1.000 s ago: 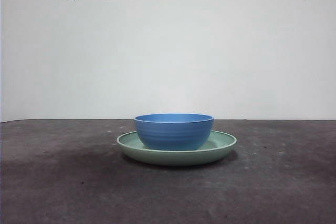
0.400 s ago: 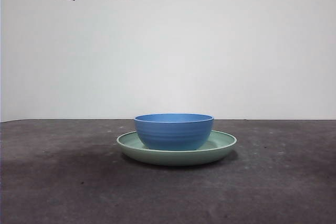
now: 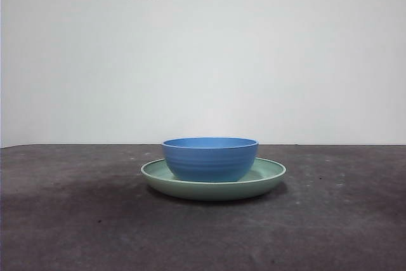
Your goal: Pick up the blue bowl, put it on the green plate, put it on desk
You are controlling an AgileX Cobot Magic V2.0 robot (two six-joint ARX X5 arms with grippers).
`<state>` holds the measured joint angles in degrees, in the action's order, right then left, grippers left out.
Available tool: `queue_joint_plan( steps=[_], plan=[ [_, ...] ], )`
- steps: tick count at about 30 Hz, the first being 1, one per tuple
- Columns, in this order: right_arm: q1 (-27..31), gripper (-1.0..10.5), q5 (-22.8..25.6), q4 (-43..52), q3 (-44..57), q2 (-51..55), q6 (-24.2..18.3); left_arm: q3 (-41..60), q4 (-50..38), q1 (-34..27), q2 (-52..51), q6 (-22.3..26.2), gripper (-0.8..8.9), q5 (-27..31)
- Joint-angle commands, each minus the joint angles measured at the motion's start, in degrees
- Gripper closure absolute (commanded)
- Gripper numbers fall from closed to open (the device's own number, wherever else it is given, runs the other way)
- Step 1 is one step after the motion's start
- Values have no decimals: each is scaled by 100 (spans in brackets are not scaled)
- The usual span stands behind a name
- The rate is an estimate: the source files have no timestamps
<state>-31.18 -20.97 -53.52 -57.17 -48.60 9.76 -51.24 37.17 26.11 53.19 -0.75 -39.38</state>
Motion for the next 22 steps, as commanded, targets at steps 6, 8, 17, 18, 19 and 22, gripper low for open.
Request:
queue_joint_plan(
  steps=[6, 8, 17, 18, 19, 22],
  plan=[
    [-48, 936, -2, 103, -103, -35, -149, -52, -39, 26, 31, 24, 804, -48],
    [-46, 936, -2, 120, -103, -35, -149, -52, -39, 26, 31, 26, 804, -48],
    [-46, 936, -2, 118, -103, -35, -149, -52, -79, 26, 31, 26, 804, -48],
    [-46, 936, -2, 118, -103, -35, -149, -52, -79, 26, 31, 26, 804, -48],
    [-46, 936, -2, 118, -103, -35, -149, -52, -79, 26, 31, 26, 804, -48],
    [-46, 936, -2, 118, -103, -35, -149, -52, -79, 26, 31, 26, 804, -48]
  ],
)
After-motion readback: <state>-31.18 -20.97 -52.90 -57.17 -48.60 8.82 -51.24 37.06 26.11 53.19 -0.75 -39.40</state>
